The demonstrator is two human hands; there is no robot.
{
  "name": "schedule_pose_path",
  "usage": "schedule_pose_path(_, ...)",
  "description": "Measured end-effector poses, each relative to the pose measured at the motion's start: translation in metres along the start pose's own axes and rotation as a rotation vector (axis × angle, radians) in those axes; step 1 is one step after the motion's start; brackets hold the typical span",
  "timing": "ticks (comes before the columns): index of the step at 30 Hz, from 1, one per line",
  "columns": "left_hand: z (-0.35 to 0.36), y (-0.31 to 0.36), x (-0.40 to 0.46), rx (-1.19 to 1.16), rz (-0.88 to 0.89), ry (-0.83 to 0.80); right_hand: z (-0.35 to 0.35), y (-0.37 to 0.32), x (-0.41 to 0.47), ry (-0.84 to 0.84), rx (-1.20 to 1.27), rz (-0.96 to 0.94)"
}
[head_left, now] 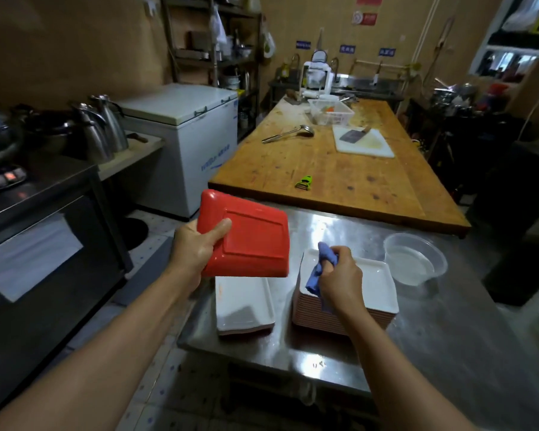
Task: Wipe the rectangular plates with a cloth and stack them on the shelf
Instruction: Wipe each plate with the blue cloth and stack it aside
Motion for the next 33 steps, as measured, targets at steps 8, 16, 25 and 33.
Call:
schedule_pose_path(8, 0.011, -0.053, -0.015, 1.085, 0.679, -0.334, 0.015, -0.027, -0.006, -0.08, 0.189, -0.043)
schedule_pose_path(16, 0.03, -0.122, -0.037, 1.452, 0.88, -0.563, 0.021, -0.013, -0.014, -0.111, 0.233, 0.025)
schedule_pose_path(25, 0.038, -0.166, -0.037, 1.478, 0.743, -0.637, 0.017, 0.013, -0.007, -0.029, 0.104, 0.038)
schedule_pose_path(33, 0.04, -0.199, -0.033, 1.508, 0.527, -0.68, 0.004, 0.027, -0.002, 0.044, 0.046, 0.06)
Point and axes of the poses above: each hand's wrist, its own x-axis towards the middle knuckle, its own z-axis out of the palm, y = z × x, the point moved 5 cm from there along x, towards the middle knuckle, and after that the axes turned 2 degrees about z, right-handed, at the moved point
